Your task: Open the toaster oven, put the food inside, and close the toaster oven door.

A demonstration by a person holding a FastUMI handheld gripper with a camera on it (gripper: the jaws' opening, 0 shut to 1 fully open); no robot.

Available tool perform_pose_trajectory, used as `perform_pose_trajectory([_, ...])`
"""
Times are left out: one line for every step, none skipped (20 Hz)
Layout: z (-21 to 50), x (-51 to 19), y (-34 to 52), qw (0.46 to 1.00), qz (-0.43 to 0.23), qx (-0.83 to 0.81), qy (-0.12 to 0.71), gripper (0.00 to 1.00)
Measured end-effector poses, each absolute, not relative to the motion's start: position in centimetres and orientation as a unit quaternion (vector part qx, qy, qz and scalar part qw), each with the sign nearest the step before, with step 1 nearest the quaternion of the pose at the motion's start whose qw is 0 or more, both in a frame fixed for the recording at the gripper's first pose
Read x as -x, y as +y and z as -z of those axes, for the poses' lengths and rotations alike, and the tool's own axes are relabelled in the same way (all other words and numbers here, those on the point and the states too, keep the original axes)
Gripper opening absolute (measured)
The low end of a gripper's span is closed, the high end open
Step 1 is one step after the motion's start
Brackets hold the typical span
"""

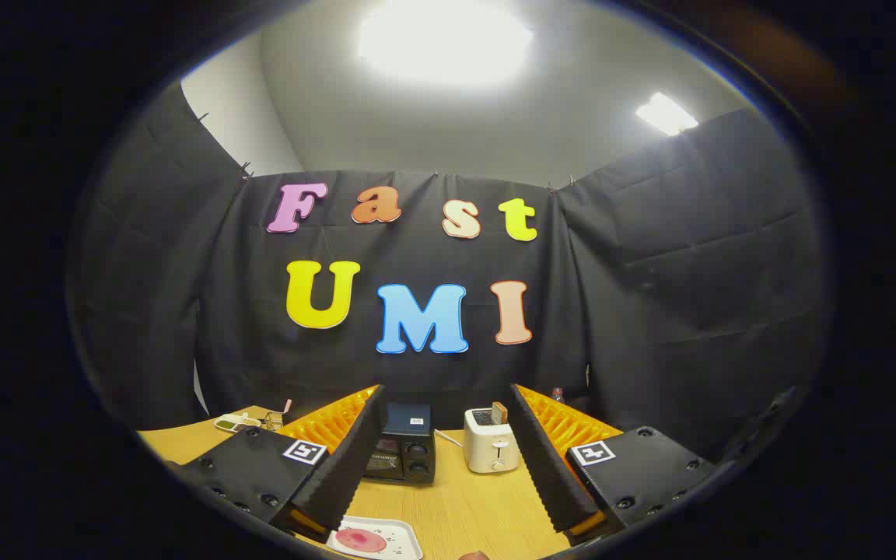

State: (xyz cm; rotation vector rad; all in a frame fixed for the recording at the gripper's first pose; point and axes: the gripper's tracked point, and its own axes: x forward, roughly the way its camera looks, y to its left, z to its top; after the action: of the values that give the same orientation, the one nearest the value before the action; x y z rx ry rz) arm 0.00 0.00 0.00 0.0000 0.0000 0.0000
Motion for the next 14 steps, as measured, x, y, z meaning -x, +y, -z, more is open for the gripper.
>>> perform_pose_trajectory([0.03,-0.10,0.06,1.000,0.000,-0.001,0.002,0.98])
perform_pose_trajectory([0.15,-0.04,0.20,1.000,0.000,-0.003,0.003,0.98])
perform_pose_trajectory([0.17,-0.07,0.18,1.000,0.001,-0.003,0.003,0.98])
perform_pose_trajectory([0.14,-0.03,0.25,1.000,0.000,-0.003,0.003,0.98])
perform_pose_trajectory([0.10,0.01,0.25,1.000,0.001,-0.001,0.002,0.98])
perform_pose_trajectory([0.14,0.05,0.26,1.000,0.001,0.001,0.002,0.98])
perform_pose_trajectory([0.25,0.00,0.27,1.000,0.001,0.002,0.004,0.98])
perform_pose_trajectory([0.36,-0.06,0.27,1.000,0.001,0.001,0.005,0.98])
perform_pose_trajectory([0.34,-0.03,0.28,1.000,0.001,-0.001,0.005,0.98])
perform_pose_trajectory([0.28,-0.07,0.21,1.000,0.002,-0.002,0.005,0.98])
perform_pose_trajectory([0.34,0.02,0.12,1.000,0.003,-0.003,0.005,0.98])
perform_pose_trajectory([0.31,0.04,0.14,1.000,0.003,-0.003,0.005,0.98])
perform_pose_trajectory([0.43,0.02,0.12,1.000,0.003,-0.003,0.005,0.98])
perform_pose_trajectory([0.44,0.05,0.12,1.000,0.002,-0.003,0.006,0.98])
